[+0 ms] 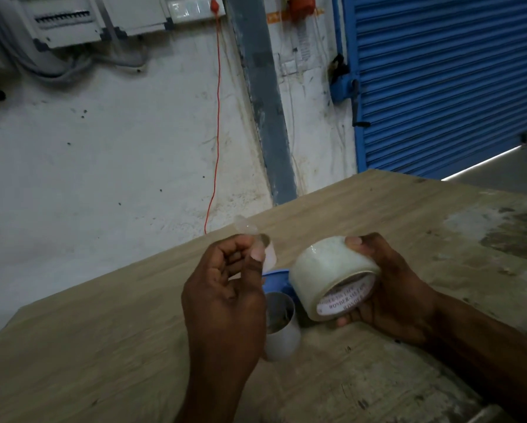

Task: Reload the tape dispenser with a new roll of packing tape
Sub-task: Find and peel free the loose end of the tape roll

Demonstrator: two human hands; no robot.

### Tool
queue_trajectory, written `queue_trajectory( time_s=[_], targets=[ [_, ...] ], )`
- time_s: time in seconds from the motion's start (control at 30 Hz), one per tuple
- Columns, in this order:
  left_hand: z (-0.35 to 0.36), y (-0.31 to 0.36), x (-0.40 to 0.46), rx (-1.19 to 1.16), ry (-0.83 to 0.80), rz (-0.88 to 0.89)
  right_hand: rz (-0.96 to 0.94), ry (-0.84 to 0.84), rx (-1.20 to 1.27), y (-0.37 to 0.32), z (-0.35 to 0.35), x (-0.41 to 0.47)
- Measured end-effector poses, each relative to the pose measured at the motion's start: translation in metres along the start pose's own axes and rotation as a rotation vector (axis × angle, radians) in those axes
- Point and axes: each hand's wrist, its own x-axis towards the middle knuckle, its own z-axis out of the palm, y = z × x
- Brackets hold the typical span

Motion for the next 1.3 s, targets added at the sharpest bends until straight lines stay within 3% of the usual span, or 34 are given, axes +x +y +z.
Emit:
queue_trajectory(
  time_s=[0.27,0.47,0.67,0.77,1.03,1.23,1.3],
  targets=[
    [0.01,-0.012,0.024,0.118,-0.104,-0.072,0.035,-0.121,0.118,-0.008,-0.008,-0.004],
    [0.032,0.006,0.029,0.367,-0.308,-0.032,0.022,-0.069,0.227,-0.013,-0.015,-0.017],
    [0.069,-0.002,0.005,0.337,-0.549,-0.021,0.014,-0.015,0.132,-0.027,-0.038,-0.062],
    [0.093,-0.006,-0.002,0.3,-0.675,0.074,-0.019,0.062,0.108,-0.043,-0.049,-0.082],
    [0.223,0.031,0.004,0.093,-1.028,0.007,-0.141,0.354,0.045,-0.09,-0.101,-0.166],
    [0.315,0.052,-0.018,0.111,-0.971,-0.103,-0.189,0.562,0.037,-0.097,-0.143,-0.213],
    [0.335,0.05,-0.024,0.171,-0.946,-0.058,-0.18,0.61,0.043,-0.096,-0.156,-0.219]
  ],
)
